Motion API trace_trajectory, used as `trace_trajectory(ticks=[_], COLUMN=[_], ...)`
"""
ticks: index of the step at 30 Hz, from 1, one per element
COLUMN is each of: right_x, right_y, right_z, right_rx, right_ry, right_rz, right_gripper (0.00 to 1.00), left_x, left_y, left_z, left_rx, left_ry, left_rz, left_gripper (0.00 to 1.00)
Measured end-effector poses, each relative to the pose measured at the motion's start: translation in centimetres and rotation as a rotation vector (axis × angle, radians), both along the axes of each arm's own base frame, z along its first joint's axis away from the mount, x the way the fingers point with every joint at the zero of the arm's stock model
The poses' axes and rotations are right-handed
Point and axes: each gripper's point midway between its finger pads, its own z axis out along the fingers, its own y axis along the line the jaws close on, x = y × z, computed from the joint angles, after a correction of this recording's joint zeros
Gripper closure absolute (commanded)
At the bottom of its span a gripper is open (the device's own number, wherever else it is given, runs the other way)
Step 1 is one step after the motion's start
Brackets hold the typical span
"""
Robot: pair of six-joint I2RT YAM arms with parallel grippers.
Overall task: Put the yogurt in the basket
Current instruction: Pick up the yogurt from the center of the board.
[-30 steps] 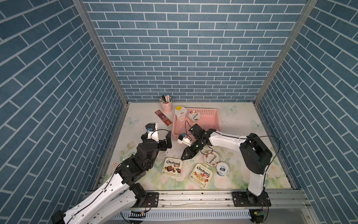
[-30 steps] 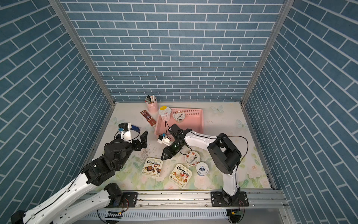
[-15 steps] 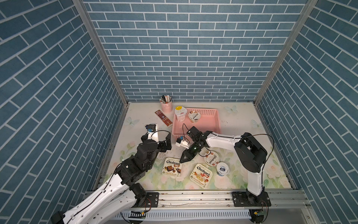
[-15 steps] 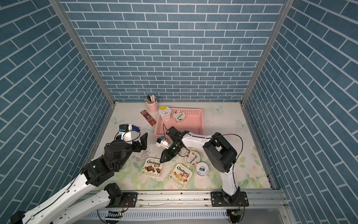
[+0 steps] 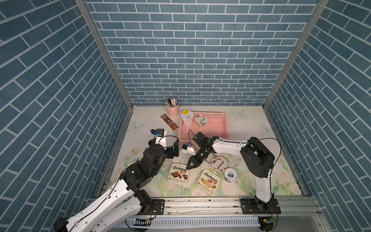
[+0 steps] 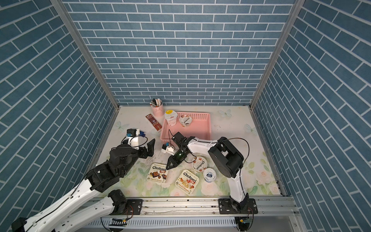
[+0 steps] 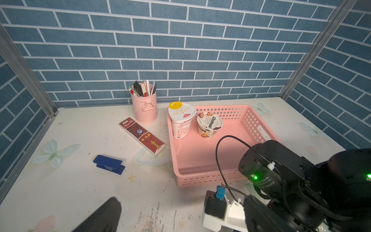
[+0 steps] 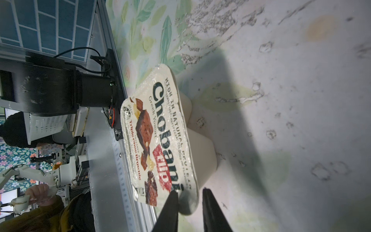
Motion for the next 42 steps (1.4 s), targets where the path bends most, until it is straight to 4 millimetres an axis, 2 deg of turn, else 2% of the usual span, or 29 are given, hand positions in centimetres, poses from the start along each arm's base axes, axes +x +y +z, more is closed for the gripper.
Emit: trace_trajectory(ticks=[6, 16, 24, 27, 32, 37, 42], right_x=[-0.1, -0.1, 0.2, 0.5, 1.8, 4.7, 8.0], right_y=[0.1, 0.1, 0.2, 0.0, -0.6, -2.1, -4.0], right_z=[0.1, 0.2, 0.9, 2.0, 4.9, 7.8, 9.8], right_rx=[0.007, 0.007, 0.000, 0.006, 0.031, 0.056, 0.067], right_ry=[0.007, 0.006, -0.008, -0.029, -0.069, -0.108, -0.140], right_rz=[0.003, 0.005, -0.002, -0.016, -0.072, -0.183, -0.298], right_gripper=[1.00, 1.00, 1.00, 1.00, 1.00, 1.00, 1.00], left_x=[0.1, -0.1, -0.9, -1.1, -1.4, -2.0, -2.5], left_y=[-0.4, -0.5, -1.1, -1.7, -2.5, -3.6, -4.4], left_z=[-0.4, -0.2, 1.4, 1.7, 1.8, 2.0, 2.0], left_rx=[0.006, 0.003, -0.035, -0.036, -0.028, -0.021, 0.000], left_ry=[0.013, 0.007, -0.039, -0.048, -0.054, -0.063, -0.073], left_rz=[-0.012, -0.025, -0.095, -0.138, -0.190, -0.268, -0.331], left_gripper=[0.00, 0.00, 0.00, 0.00, 0.00, 0.00, 0.00])
